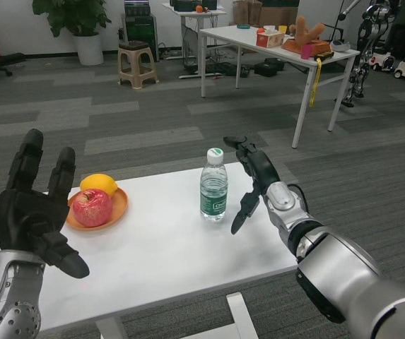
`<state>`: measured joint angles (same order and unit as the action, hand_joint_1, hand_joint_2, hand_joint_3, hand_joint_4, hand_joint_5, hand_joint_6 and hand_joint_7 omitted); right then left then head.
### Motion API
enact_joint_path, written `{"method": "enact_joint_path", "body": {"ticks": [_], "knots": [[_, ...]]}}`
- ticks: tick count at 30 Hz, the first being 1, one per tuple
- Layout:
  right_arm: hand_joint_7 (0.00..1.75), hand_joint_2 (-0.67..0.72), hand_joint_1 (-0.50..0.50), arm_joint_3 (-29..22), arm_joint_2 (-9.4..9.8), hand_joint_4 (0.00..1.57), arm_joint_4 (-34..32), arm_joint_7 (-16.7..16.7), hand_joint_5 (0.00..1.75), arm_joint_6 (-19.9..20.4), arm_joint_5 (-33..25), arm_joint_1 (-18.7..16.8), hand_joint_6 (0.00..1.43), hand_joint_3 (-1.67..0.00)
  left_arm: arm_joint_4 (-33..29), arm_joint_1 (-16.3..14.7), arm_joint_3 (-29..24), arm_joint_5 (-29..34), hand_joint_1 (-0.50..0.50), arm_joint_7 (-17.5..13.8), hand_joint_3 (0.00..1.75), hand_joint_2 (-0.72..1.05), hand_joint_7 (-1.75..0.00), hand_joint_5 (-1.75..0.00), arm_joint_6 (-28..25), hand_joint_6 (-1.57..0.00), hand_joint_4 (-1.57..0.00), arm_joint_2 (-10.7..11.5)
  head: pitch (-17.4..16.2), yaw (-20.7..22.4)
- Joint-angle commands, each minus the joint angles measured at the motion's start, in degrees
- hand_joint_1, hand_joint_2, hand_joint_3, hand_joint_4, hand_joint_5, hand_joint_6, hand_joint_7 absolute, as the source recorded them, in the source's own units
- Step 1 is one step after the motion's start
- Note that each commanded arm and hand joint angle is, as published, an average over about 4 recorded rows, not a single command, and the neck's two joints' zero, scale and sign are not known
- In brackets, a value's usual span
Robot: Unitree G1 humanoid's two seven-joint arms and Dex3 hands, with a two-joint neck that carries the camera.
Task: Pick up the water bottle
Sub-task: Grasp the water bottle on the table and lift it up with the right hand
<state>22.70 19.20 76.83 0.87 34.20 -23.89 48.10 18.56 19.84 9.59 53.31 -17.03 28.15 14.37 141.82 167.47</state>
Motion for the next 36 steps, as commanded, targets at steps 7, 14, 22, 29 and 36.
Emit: {"method": "enact_joint_path", "body": {"ticks": [7,14,22,29,36], "knots": [[0.56,0.66,-0.46,3.84,-1.47,0.00,2.82,2.43,0.00,-0.72,-0.10,1.82,0.00,0.00,0.51,0.29,0.06,0.48,-0.48,-0.29,0.09,-0.64,0.00,0.00,1.11,0.00,0.00,0.04,0.39,-0.53],[0.56,0.66,-0.46,7.93,-2.74,0.00,3.92,4.65,0.00,-0.72,-0.04,1.82,0.00,0.00,0.58,0.20,0.32,0.72,-0.48,-0.29,0.09,-0.64,0.00,0.00,1.11,0.00,0.00,0.11,0.32,-1.45],[0.63,0.66,-0.46,11.45,-3.20,0.00,4.82,5.42,0.00,-1.02,-0.10,2.44,0.00,0.00,0.87,0.37,0.65,0.74,-0.49,-0.29,0.09,-0.64,0.00,0.00,1.11,0.00,0.00,0.13,-0.05,-2.25],[0.63,0.66,-0.46,13.58,-3.27,0.01,4.82,5.46,0.00,-1.27,-0.08,2.44,0.00,0.00,0.87,0.37,0.85,0.76,-0.49,-0.22,0.09,-0.64,0.00,0.00,1.09,0.00,0.00,0.13,-0.38,-2.66],[0.68,0.66,-0.46,15.86,-3.29,0.10,4.67,5.15,0.00,-1.42,-0.10,2.44,0.00,0.00,0.82,0.09,0.89,0.83,-0.49,-0.20,0.09,-0.64,0.00,0.00,1.11,0.00,0.00,0.13,-0.86,-3.03]]}}
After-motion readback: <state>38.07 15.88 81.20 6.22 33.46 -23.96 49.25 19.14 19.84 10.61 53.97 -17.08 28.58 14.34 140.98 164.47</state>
